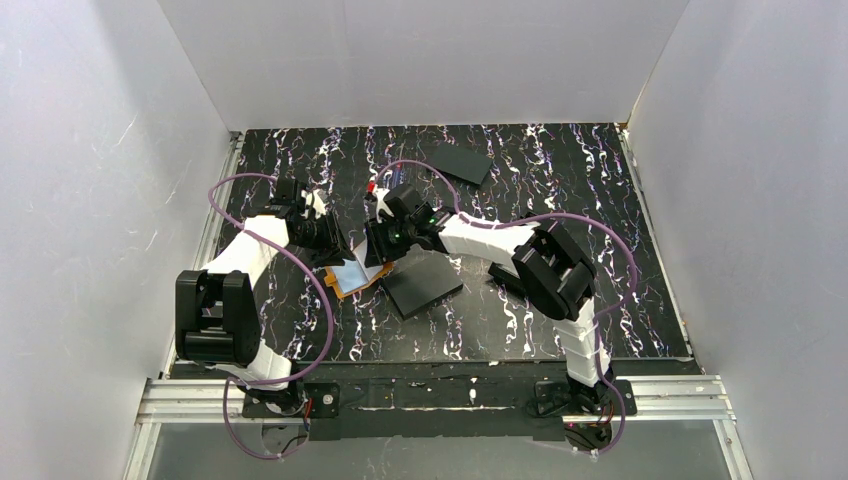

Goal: Put the credit cards into the card holder
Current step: Open the card holder at the center of the board.

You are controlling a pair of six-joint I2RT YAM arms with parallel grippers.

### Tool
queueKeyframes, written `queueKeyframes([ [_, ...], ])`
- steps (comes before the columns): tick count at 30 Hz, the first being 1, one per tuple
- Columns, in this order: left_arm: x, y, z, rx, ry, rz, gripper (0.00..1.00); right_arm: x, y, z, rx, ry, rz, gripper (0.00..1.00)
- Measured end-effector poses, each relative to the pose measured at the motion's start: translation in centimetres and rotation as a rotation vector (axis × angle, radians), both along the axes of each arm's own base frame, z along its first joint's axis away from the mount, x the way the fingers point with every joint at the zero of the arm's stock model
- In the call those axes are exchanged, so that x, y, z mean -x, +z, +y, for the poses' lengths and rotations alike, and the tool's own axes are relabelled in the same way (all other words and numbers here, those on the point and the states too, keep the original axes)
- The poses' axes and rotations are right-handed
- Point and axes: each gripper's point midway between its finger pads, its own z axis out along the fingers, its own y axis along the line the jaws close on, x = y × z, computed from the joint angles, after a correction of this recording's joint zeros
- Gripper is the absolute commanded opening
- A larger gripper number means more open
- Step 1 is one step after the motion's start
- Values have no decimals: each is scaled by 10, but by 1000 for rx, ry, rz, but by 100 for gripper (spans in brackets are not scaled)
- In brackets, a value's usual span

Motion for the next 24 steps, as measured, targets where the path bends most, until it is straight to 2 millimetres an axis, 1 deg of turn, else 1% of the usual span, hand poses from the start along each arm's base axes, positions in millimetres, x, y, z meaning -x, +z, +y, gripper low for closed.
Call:
queueKeyframes([
  [6,0,0,0,0,-1,0,34,2,-12,-10,37,-6,-7,40],
  [11,0,0,0,0,-1,0,34,-1,-21,-20,87,-24,-31,40],
  [16,0,0,-1,2,-3,0,34,-6,-25,-26,124,-38,-60,40],
  [24,1,0,-2,4,-7,1,34,-8,-28,-29,142,-42,-73,40],
])
